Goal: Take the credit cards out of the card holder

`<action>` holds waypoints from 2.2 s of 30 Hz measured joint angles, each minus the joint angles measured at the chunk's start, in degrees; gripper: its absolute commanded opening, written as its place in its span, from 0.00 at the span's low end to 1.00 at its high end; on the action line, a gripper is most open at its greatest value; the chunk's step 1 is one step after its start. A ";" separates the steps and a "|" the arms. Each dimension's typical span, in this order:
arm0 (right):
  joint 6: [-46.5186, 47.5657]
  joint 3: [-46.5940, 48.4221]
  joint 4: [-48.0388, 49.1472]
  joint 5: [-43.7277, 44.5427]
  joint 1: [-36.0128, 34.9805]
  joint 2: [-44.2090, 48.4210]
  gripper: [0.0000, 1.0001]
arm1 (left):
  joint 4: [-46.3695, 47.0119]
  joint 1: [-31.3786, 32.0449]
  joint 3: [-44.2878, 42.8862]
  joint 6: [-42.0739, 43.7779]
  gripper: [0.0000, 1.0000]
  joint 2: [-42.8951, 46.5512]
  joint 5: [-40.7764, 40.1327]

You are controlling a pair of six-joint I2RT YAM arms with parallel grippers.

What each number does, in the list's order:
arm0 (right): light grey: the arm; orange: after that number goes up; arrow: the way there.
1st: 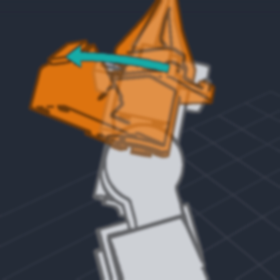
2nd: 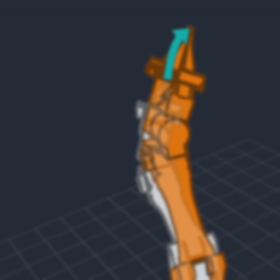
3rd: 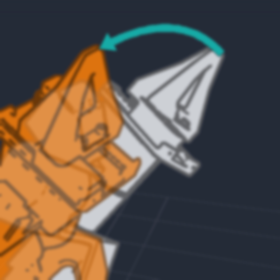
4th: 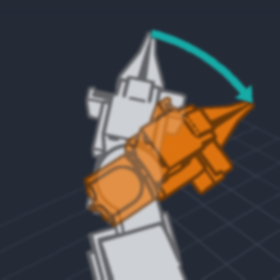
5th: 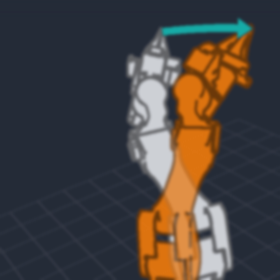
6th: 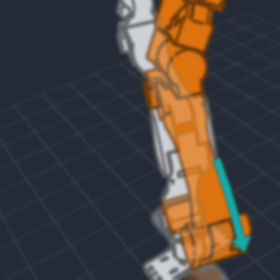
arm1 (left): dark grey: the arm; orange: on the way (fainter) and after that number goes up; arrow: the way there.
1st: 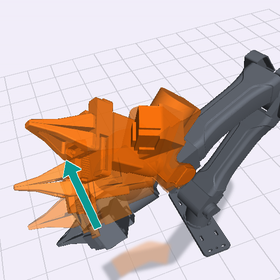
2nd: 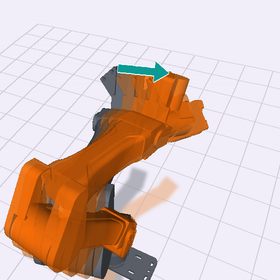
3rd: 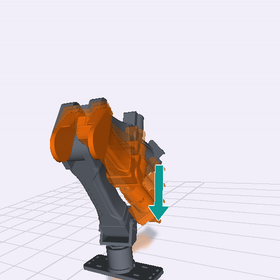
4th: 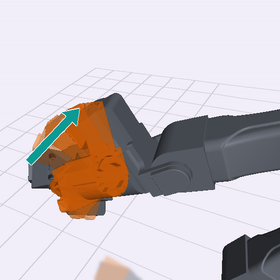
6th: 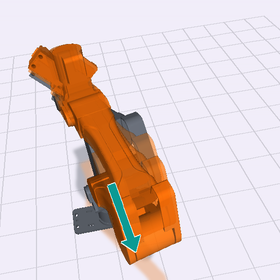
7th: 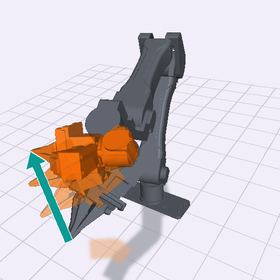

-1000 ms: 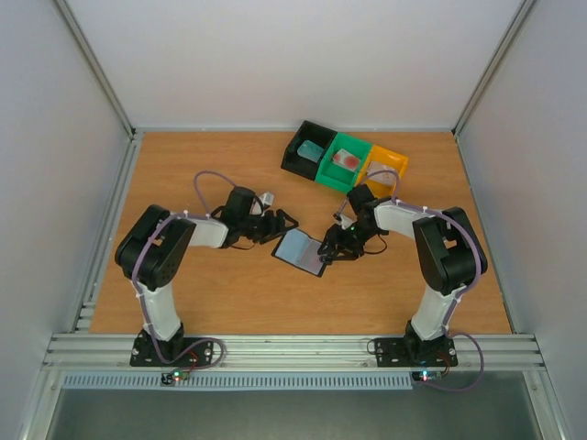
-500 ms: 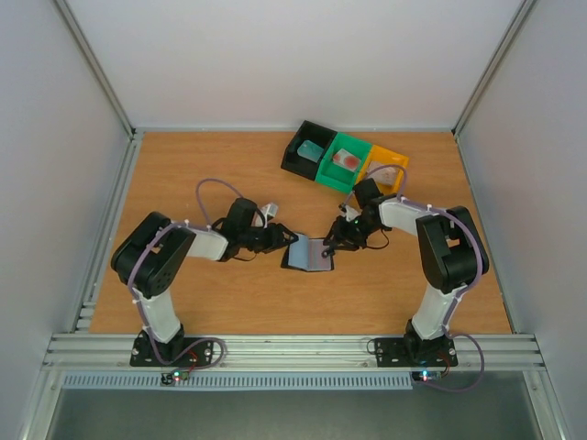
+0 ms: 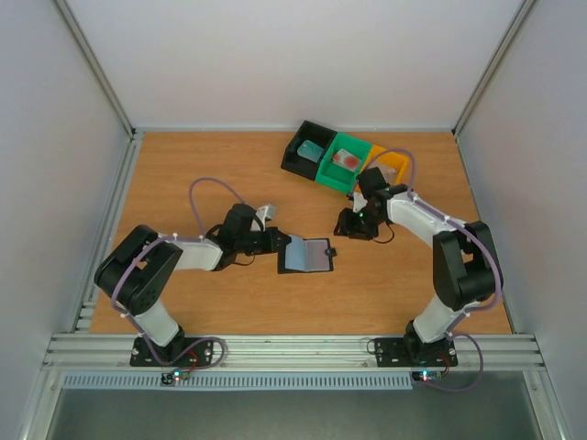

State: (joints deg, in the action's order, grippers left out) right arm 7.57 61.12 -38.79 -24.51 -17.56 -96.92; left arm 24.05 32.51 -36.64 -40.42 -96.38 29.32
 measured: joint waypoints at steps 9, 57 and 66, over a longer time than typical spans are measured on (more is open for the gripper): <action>-0.96 4.94 -3.06 10.67 -13.22 5.11 0.46 | 0.07 1.03 2.62 3.26 0.00 2.01 -7.30; -3.56 3.50 0.61 12.31 -24.30 -0.81 0.47 | 1.07 2.16 7.96 5.70 0.00 2.89 -11.56; -2.45 3.50 1.90 10.36 -24.28 1.64 0.44 | 1.25 2.29 7.96 5.09 0.00 2.69 -11.56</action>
State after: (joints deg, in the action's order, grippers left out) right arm 5.13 64.62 -36.88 -14.15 -41.85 -95.29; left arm 25.30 34.81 -28.69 -35.33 -93.69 17.76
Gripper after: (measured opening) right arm 0.472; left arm 0.014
